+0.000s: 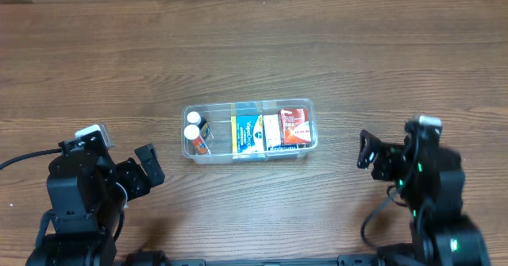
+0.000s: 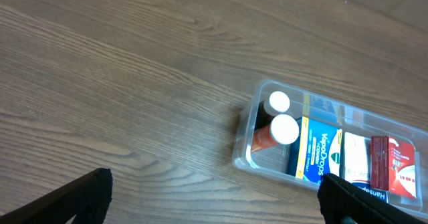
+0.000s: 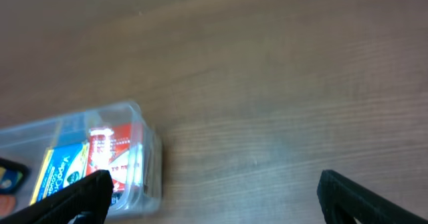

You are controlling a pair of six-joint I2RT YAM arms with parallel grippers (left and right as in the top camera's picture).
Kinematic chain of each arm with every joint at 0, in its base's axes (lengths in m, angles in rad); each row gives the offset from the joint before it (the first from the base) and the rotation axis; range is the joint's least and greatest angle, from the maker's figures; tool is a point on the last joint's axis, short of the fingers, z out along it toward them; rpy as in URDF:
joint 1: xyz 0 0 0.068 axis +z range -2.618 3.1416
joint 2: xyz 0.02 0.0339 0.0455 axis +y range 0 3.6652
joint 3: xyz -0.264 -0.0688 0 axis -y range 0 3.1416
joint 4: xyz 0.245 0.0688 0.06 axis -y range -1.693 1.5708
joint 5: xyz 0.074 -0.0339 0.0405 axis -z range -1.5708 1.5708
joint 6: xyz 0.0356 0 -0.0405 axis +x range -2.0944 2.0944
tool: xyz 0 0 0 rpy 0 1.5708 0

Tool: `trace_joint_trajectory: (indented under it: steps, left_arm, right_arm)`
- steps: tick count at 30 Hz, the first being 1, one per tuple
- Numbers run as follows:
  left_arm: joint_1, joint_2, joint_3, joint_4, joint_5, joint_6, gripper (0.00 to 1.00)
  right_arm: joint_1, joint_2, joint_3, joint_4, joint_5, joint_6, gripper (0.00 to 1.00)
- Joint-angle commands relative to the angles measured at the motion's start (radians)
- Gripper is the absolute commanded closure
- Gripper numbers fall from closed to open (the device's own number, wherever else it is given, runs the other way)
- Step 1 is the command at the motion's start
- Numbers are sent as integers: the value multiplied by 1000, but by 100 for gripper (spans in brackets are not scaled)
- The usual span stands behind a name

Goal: Pack container

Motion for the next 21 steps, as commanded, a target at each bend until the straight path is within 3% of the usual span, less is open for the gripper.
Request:
trace_joint_trajectory:
  steps: [1,10,16,21]
  left_arm:
    - [-9,2,-5,0,8,-21,0]
    - [-9,2,-5,0,8,-21,0]
    - [-9,2,-5,0,8,-21,0]
    - [-9,2,-5,0,8,-21,0]
  right_arm:
    - [6,-223,-138,56,-10,-37,0]
    - [6,-535,-424,313,-88,-127,0]
    - [6,-543,-610,687,-97,-135,0]
    - [10,-543,-617,687,-98,-242,0]
